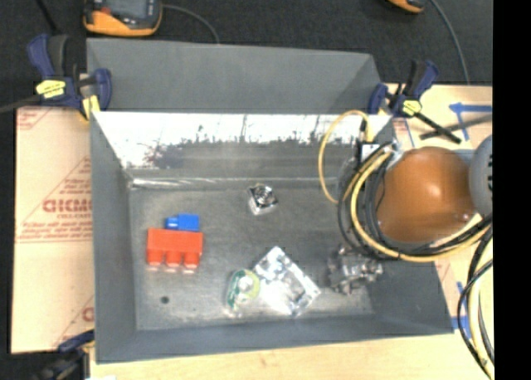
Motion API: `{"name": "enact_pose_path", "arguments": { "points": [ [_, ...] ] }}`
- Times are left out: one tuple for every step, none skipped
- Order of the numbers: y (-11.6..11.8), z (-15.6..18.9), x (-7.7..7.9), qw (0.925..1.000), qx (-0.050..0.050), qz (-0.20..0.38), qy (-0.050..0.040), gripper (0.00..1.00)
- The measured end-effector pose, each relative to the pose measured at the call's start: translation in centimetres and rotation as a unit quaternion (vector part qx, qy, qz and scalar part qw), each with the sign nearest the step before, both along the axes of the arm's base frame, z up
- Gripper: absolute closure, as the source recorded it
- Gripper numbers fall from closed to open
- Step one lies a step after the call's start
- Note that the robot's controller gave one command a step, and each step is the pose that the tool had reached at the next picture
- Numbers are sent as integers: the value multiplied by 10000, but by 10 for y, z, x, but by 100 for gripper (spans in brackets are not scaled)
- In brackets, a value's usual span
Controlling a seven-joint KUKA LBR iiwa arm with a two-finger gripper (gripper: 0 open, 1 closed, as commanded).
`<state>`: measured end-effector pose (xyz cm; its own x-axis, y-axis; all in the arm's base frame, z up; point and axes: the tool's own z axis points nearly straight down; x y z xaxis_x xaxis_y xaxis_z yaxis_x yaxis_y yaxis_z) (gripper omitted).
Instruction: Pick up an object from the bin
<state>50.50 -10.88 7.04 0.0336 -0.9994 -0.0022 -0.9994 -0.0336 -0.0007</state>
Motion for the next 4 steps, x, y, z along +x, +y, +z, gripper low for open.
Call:
{"name": "enact_pose_path", "arguments": {
  "points": [
    [3,0,0,10000,26,-3,-1,0],
    [0,0,-1,10000,1,-2,8,100],
    [13,71,15,9476,10,-3194,-25,100],
    [-5,205,73,9434,3,-3315,-67,100]
  ]
}}
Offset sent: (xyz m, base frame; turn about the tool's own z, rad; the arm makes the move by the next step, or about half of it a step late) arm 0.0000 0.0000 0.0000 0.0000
